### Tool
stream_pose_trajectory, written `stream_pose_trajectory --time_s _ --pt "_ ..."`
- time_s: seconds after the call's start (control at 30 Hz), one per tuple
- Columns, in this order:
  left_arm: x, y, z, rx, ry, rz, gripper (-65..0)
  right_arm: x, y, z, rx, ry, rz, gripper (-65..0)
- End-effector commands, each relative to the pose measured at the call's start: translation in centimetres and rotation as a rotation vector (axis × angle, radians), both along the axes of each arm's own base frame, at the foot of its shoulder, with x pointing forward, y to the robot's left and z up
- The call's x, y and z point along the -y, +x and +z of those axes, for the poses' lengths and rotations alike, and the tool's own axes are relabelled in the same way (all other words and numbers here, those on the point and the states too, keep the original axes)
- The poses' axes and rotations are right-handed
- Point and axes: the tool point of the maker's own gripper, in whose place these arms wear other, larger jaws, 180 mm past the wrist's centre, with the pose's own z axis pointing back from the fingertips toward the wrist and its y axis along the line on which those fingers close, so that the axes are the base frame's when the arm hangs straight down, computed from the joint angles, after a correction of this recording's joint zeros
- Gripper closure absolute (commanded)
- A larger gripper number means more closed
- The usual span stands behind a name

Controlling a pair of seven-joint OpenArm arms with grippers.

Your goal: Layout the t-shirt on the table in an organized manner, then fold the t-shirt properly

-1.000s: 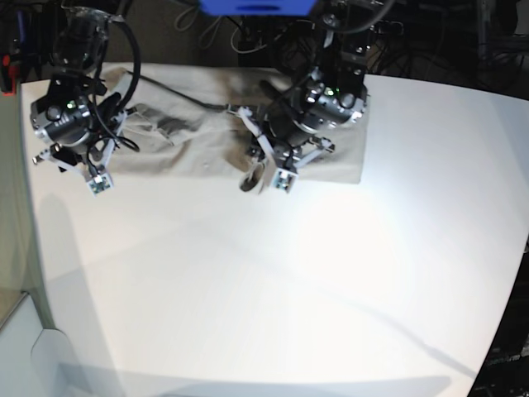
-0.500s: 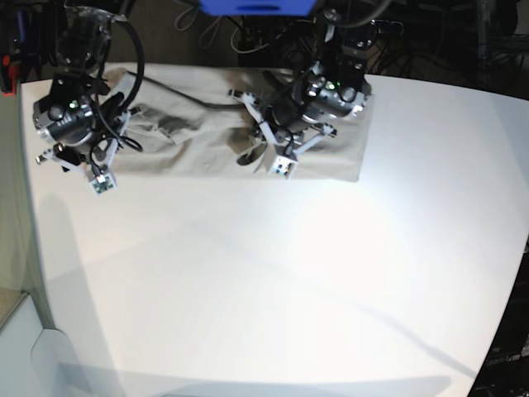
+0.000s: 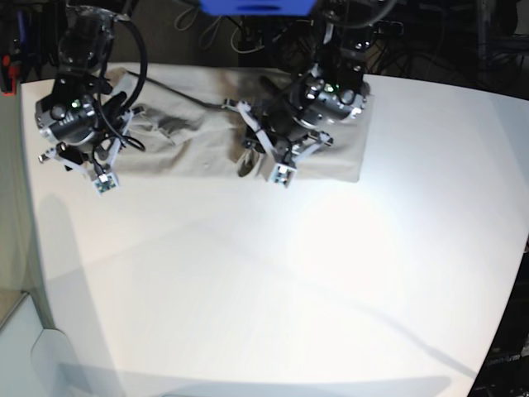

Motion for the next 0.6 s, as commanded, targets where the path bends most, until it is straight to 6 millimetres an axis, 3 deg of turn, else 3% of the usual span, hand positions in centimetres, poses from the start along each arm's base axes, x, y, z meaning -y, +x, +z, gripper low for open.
stream_pose_trajectory --time_s 0.0,0.13,0.27,0.33,0.4,0.47,0.57 --pt "0.6 0.8 1.9 0.061 -0.039 0.002 -13.9 0.2 0.5 0.7 0.025 -0.012 0.017 -30.9" --pt "1.8 0.9 4.2 0.126 -0.060 -0.032 -13.9 0.2 0.5 0.7 0.025 -0.014 0.017 -30.9" --pt "0.4 0.8 6.0 0.183 -0.045 -0.020 -13.9 0.2 0.7 0.8 0.030 -0.012 0.017 -30.9" --pt "-1.9 1.6 6.2 0.202 -0.016 0.034 -13.9 0.2 0.7 0.9 0.032 -0.014 0.017 -30.9" --pt "-6.0 2.3 5.1 0.173 0.038 0.137 -13.9 0.2 0.7 0.9 0.032 -0.014 0.017 -30.9" --pt "-10.0 2.0 3.7 0.129 0.088 0.238 -13.9 0.3 0.8 0.9 0.032 -0.015 0.017 -30.9" --pt "-14.0 1.6 2.9 0.105 0.131 0.342 -18.5 0.3 0.8 0.9 0.032 -0.015 0.017 -30.9"
